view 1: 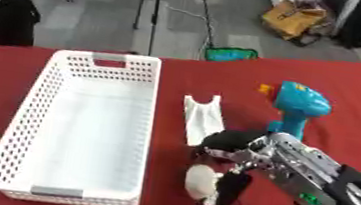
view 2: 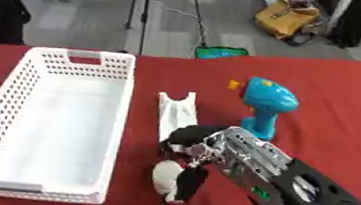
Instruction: Pick up objects on the table and place them in the box.
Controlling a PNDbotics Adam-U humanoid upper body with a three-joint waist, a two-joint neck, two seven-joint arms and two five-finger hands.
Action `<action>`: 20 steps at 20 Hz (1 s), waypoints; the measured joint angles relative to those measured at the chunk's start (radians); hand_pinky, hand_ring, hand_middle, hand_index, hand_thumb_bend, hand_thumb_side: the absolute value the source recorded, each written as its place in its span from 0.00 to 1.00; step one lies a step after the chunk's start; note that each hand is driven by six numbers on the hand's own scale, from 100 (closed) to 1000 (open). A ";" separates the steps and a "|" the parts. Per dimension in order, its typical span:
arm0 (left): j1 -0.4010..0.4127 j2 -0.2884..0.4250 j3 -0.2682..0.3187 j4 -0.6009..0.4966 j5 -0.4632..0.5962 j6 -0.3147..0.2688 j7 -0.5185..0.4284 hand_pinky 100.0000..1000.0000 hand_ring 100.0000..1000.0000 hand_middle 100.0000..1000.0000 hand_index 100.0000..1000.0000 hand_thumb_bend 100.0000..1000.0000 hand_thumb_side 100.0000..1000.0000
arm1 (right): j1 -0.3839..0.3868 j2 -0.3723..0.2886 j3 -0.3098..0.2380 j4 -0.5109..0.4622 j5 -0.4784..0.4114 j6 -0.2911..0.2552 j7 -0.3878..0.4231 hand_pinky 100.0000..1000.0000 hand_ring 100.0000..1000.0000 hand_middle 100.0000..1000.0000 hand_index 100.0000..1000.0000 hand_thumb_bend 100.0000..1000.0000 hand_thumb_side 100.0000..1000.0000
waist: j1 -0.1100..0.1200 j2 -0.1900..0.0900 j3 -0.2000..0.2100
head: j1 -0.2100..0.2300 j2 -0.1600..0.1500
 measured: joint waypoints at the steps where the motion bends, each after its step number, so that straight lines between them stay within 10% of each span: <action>1: 0.000 0.000 0.000 0.000 0.000 0.000 0.000 0.60 0.62 0.63 0.68 0.00 0.86 | 0.000 0.000 0.000 0.002 0.000 0.000 0.000 0.58 0.61 0.70 0.88 0.50 0.38 | 0.000 0.000 0.000 | 0.000 0.000; 20: -0.001 0.000 0.000 0.000 0.000 -0.001 0.001 0.60 0.62 0.63 0.68 0.00 0.86 | 0.018 -0.011 -0.001 -0.014 -0.002 0.008 -0.003 0.51 0.53 0.61 0.79 0.46 0.36 | 0.001 0.001 0.004 | 0.001 -0.002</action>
